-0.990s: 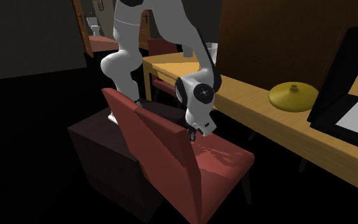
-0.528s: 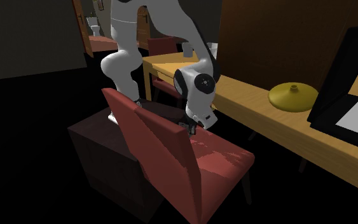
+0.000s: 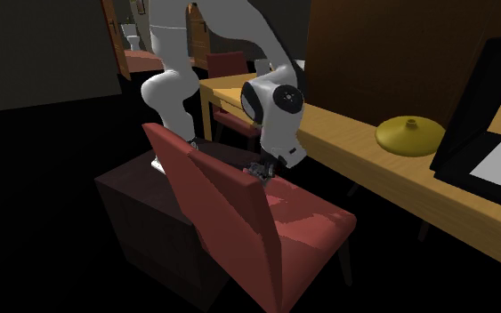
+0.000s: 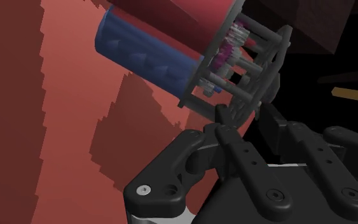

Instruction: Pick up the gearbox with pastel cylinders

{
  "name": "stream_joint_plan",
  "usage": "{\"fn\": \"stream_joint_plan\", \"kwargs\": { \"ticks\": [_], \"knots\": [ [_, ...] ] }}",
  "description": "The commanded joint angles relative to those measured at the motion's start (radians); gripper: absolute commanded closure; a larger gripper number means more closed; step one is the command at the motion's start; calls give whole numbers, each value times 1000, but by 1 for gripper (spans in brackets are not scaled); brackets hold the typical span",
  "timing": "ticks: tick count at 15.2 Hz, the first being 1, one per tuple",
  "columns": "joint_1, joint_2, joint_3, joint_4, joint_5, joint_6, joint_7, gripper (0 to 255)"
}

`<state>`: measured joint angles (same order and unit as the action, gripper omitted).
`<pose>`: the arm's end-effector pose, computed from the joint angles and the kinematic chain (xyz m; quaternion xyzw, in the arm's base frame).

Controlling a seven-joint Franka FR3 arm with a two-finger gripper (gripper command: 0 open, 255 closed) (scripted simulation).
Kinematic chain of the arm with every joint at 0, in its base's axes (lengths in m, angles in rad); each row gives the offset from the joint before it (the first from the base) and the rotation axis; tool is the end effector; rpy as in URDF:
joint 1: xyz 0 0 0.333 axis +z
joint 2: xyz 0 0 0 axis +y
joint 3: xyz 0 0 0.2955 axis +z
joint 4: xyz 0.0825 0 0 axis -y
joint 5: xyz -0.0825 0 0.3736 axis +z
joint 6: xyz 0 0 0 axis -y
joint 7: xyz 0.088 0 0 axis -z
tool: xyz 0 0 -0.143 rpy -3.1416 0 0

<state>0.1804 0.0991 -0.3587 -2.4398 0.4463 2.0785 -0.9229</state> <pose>0.4128 -0.0425 0.1967 -0.9428 -0.2056 0.1078 0.2393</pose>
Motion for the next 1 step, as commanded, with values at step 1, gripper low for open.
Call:
{"fn": "stream_joint_plan", "kwargs": {
  "ticks": [1],
  "knots": [
    [0, -11, -1, -3, -6, -6, 6, 255]
  ]
}}
